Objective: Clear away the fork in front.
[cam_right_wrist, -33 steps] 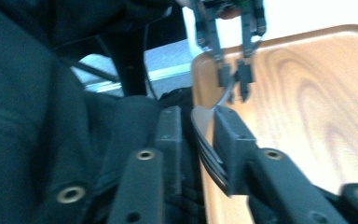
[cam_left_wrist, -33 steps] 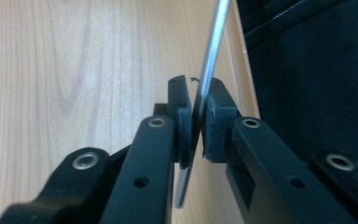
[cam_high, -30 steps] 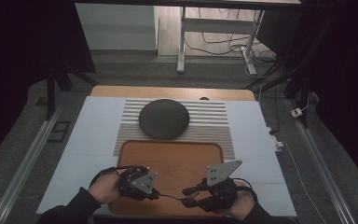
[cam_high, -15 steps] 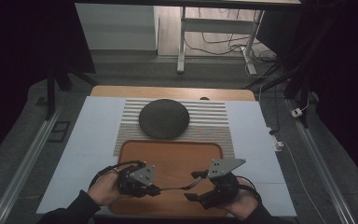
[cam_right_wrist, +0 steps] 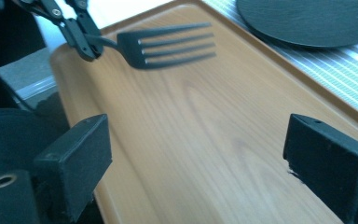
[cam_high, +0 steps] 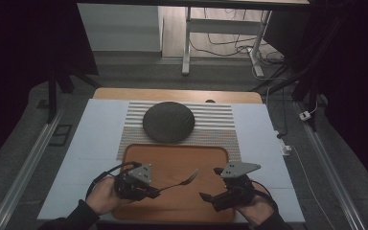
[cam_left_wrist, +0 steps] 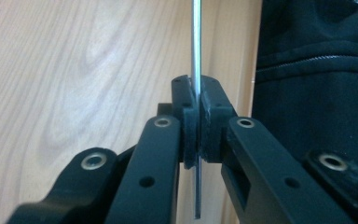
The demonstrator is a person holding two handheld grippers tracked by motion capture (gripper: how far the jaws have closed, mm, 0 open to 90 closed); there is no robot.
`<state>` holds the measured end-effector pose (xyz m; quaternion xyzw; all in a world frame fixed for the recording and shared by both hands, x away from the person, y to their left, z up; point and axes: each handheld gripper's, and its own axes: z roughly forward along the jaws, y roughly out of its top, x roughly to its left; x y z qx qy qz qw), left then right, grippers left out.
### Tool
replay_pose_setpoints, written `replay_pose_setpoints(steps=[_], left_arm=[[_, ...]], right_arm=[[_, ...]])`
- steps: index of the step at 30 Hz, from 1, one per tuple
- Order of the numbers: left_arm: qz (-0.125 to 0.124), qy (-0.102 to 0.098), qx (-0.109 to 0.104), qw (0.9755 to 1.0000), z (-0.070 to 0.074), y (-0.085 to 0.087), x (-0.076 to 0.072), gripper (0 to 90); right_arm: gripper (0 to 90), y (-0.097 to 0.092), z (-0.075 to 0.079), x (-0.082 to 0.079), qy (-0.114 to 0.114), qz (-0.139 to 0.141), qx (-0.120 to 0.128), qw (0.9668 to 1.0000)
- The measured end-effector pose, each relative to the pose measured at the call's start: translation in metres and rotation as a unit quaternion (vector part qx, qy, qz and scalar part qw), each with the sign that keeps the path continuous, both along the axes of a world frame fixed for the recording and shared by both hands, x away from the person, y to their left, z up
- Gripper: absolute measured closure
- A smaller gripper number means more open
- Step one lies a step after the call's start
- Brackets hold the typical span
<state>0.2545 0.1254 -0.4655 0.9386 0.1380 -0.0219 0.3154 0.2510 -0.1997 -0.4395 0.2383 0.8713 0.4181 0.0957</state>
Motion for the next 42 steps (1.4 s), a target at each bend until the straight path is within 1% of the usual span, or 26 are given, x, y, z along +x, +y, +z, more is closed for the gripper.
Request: replay_pose_setpoints(steps=[4,9,11,14,16,21,22,25,26,28,30,31,32,35,37,39,40,42], left_arm=[[0.028,0.007,-0.001,0.9996,0.000,0.004,0.000,85.5],[0.062,0.021,0.002,0.9978,-0.001,0.009,-0.001,85.5],[0.074,0.024,0.005,0.9970,-0.002,0.011,-0.001,85.5],[0.099,0.031,0.003,0.9946,-0.004,0.013,-0.002,85.5],[0.110,0.034,0.002,0.9933,-0.004,0.016,-0.002,85.5],[0.151,0.040,0.000,0.9877,-0.006,0.022,-0.005,85.5],[0.154,0.041,0.005,0.9871,-0.006,0.023,-0.005,85.4],[0.171,0.050,0.005,0.9840,-0.009,0.025,-0.007,85.5],[0.174,0.052,0.007,0.9833,-0.010,0.026,-0.007,85.4],[0.176,0.057,0.009,0.9828,-0.011,0.028,-0.008,85.4],[0.185,0.062,0.014,0.9807,-0.014,0.028,-0.009,85.3],[0.192,0.067,0.015,0.9791,-0.015,0.028,-0.010,85.4],[0.195,0.069,0.020,0.9782,-0.017,0.029,-0.009,85.4],[0.217,0.076,0.037,0.9725,-0.022,0.029,-0.009,85.4],[0.230,0.085,0.042,0.9686,-0.026,0.031,-0.007,85.3],[0.243,0.090,0.049,0.9647,-0.028,0.032,-0.006,85.3],[0.248,0.093,0.051,0.9630,-0.030,0.032,-0.006,85.3],[0.251,0.097,0.055,0.9615,-0.032,0.033,-0.005,85.3]], right_arm=[[5.6,-0.009,0.000,-0.001,-0.007,-0.023,-0.002,0.9997],[3.2,-0.022,-0.001,-0.003,-0.013,-0.055,-0.001,0.9984],[2.9,-0.027,-0.002,-0.004,-0.011,-0.064,0.000,0.9979],[2.8,-0.033,-0.004,-0.006,-0.007,-0.076,-0.002,0.9971],[2.6,-0.036,-0.005,-0.007,-0.006,-0.083,-0.008,0.9965],[2.4,-0.044,-0.006,-0.012,-0.003,-0.100,-0.009,0.9950],[2.4,-0.046,-0.006,-0.013,-0.003,-0.101,-0.008,0.9948],[1.9,-0.052,-0.006,-0.015,-0.002,-0.114,-0.012,0.9934],[1.5,-0.054,-0.006,-0.016,-0.002,-0.117,-0.013,0.9930],[1.2,-0.057,-0.007,-0.017,-0.002,-0.127,-0.013,0.9918],[0.3,-0.061,-0.007,-0.019,-0.002,-0.135,-0.012,0.9908],[0.0,-0.063,-0.007,-0.020,-0.002,-0.138,-0.011,0.9904],[0.0,-0.064,-0.007,-0.021,-0.002,-0.141,-0.014,0.9899],[0.0,-0.069,-0.008,-0.023,0.000,-0.151,-0.012,0.9885],[0.0,-0.071,-0.009,-0.024,0.004,-0.153,-0.012,0.9881],[0.0,-0.073,-0.010,-0.026,0.006,-0.157,-0.012,0.9876],[0.0,-0.074,-0.010,-0.026,0.007,-0.158,-0.012,0.9874],[0.0,-0.075,-0.009,-0.027,0.007,-0.159,-0.010,0.9872]])
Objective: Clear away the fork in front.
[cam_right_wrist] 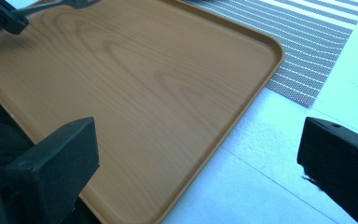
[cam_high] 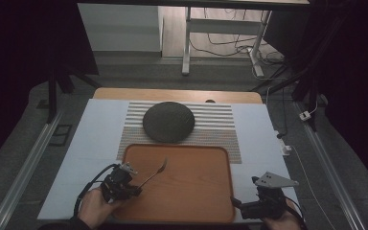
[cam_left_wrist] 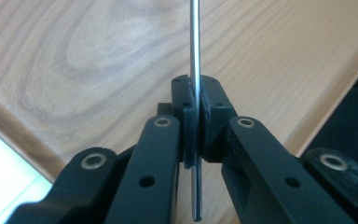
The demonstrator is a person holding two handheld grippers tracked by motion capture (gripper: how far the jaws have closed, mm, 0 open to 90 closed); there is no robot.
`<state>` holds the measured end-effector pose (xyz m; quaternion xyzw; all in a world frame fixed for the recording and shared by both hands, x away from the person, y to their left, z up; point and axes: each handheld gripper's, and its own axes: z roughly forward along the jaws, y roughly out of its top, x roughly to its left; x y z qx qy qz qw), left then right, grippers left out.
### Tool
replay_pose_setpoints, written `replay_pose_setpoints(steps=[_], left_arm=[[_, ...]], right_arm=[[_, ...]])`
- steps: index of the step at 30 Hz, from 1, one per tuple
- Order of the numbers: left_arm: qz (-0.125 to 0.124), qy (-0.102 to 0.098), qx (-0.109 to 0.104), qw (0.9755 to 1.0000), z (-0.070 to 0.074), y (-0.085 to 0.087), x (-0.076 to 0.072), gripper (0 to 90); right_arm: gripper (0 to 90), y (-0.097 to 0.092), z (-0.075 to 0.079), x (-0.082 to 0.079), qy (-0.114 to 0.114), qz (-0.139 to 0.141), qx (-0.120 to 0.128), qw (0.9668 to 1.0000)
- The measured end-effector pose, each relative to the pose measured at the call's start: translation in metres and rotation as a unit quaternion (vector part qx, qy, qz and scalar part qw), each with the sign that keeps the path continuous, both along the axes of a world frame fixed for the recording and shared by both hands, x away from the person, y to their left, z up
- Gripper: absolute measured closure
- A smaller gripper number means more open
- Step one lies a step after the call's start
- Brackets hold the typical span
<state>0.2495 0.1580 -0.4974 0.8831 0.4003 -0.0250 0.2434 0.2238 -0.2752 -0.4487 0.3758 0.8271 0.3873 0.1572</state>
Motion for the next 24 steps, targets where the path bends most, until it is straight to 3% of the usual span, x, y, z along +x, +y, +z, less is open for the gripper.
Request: replay_pose_setpoints(steps=[12,18,21,24], left_arm=[[0.008,0.022,0.027,0.9994,-0.013,-0.003,0.003,84.9],[0.008,0.029,0.016,0.9994,-0.014,0.000,0.005,84.1],[0.006,0.034,0.004,0.9994,-0.013,0.001,0.005,80.6],[0.007,0.025,-0.015,0.9995,-0.006,0.004,0.006,76.6]], right_arm=[[0.0,-0.002,0.000,-0.002,0.004,0.003,-0.002,1.0000],[0.0,-0.002,0.000,-0.002,0.006,0.005,-0.001,1.0000],[0.0,-0.002,0.000,-0.002,0.006,0.005,0.000,1.0000],[0.0,-0.002,0.000,-0.002,0.007,0.005,0.001,1.0000]])
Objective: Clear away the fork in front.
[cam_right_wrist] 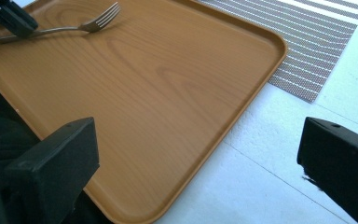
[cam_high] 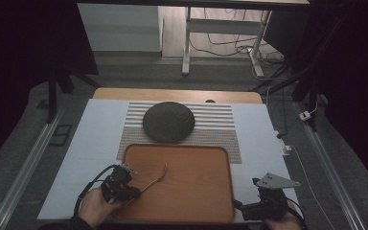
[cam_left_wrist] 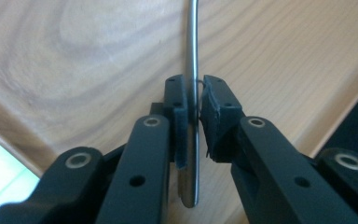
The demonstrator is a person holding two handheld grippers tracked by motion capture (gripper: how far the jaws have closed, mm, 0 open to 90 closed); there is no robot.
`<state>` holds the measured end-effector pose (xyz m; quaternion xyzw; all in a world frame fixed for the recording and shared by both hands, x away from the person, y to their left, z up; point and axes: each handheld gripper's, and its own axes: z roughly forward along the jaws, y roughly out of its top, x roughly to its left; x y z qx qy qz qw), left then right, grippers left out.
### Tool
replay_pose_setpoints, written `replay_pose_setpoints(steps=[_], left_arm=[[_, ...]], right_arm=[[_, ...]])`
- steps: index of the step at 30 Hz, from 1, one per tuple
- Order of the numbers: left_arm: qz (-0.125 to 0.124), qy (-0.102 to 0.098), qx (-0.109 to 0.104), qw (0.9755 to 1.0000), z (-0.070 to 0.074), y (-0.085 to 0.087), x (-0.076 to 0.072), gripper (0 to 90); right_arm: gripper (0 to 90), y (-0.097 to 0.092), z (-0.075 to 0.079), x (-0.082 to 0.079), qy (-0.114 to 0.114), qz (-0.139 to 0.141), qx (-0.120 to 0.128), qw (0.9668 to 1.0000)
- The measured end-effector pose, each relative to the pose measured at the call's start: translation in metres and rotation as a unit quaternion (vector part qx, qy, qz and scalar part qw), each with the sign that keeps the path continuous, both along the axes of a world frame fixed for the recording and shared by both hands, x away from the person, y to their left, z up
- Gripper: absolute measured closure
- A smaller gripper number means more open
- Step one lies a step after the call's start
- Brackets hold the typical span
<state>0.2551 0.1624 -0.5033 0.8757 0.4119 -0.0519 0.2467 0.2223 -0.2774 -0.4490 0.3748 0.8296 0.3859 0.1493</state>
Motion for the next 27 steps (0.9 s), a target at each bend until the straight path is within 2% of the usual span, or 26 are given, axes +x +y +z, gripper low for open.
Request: replay_pose_setpoints(steps=[4,5,6,9,12,14,19,25,27], left_arm=[[0.005,-0.025,-0.018,0.9995,0.011,0.002,0.002,75.3],[0.004,-0.032,-0.022,0.9992,0.014,0.002,0.003,79.7],[0.002,-0.038,-0.027,0.9989,0.016,0.001,0.004,79.7],[-0.011,-0.054,-0.043,0.9976,0.021,-0.006,0.009,87.8],[-0.033,-0.064,-0.042,0.9965,0.023,-0.020,0.014,88.3],[-0.047,-0.064,-0.045,0.9958,0.021,-0.030,0.018,88.3],[-0.076,-0.067,-0.034,0.9943,0.015,-0.049,0.025,88.3],[-0.092,-0.057,-0.037,0.9934,0.004,-0.066,0.031,88.3],[-0.097,-0.056,-0.031,0.9933,0.000,-0.071,0.033,88.3]], right_arm=[[0.0,0.001,0.000,0.000,0.001,0.000,-0.003,1.0000],[0.0,0.001,0.000,0.000,0.003,0.000,-0.004,1.0000],[0.0,0.001,0.000,0.000,0.003,0.000,-0.004,1.0000],[0.0,0.001,0.000,0.001,0.004,0.001,-0.007,1.0000],[0.0,0.002,-0.001,0.001,0.006,0.003,-0.009,0.9999],[0.0,0.002,-0.001,0.001,0.006,0.003,-0.009,0.9999],[0.0,0.002,-0.001,0.002,0.009,0.003,-0.008,0.9999],[0.0,0.002,-0.001,0.002,0.013,0.002,-0.008,0.9999],[0.0,0.001,-0.002,0.003,0.015,0.001,-0.006,0.9999]])
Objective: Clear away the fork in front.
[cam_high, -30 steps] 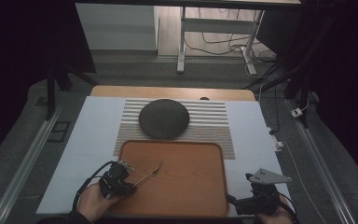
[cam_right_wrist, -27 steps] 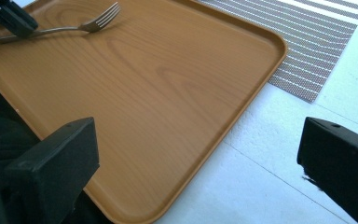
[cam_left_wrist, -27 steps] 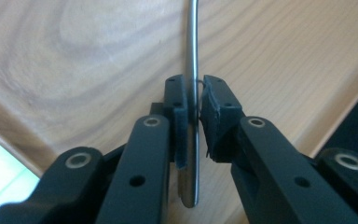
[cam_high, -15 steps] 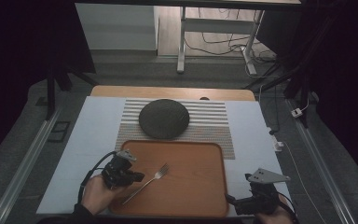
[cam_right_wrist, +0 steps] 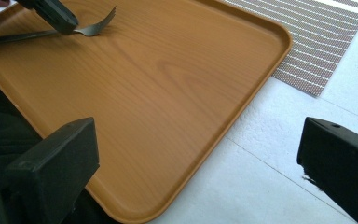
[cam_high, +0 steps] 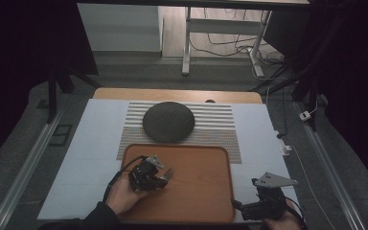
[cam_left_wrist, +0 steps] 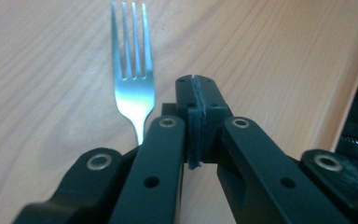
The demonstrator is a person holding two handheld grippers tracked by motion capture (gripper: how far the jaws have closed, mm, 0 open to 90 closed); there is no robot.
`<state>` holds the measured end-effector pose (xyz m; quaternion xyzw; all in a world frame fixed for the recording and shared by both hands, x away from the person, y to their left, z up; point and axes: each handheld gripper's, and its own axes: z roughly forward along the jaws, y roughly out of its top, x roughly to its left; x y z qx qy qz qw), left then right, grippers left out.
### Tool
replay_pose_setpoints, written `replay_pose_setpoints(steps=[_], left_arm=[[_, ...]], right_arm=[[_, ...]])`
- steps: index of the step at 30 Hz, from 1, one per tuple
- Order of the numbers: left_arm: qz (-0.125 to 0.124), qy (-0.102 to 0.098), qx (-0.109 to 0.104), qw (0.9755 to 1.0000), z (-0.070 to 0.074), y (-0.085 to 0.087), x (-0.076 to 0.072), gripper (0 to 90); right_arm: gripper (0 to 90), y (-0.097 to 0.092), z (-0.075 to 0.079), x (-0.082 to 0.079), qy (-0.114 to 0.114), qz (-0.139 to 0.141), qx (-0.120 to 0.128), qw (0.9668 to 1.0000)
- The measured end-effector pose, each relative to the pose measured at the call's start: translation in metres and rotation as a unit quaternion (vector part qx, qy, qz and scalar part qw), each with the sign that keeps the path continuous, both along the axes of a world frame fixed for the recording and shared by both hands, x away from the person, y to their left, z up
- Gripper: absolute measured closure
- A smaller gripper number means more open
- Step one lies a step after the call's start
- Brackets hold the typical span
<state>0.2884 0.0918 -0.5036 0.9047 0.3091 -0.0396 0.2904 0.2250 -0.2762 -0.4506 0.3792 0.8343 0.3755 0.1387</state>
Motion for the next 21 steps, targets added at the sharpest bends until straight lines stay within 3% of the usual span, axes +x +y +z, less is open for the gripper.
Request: replay_pose_setpoints(steps=[6,7,14,21], left_arm=[[-0.006,0.004,0.019,0.9998,-0.012,-0.008,0.003,88.3],[-0.002,0.005,0.011,0.9999,-0.012,-0.007,0.004,88.3],[0.022,-0.005,0.020,0.9995,-0.012,0.004,0.010,88.3],[0.047,-0.002,0.014,0.9988,-0.014,0.018,0.016,88.4]], right_arm=[[0.0,-0.001,0.000,0.001,0.004,0.000,0.002,1.0000],[0.0,-0.001,0.000,0.001,0.004,0.000,0.002,1.0000],[0.0,-0.001,0.000,0.001,0.005,0.001,0.001,1.0000],[0.0,0.000,-0.001,0.001,0.007,0.001,-0.002,1.0000]])
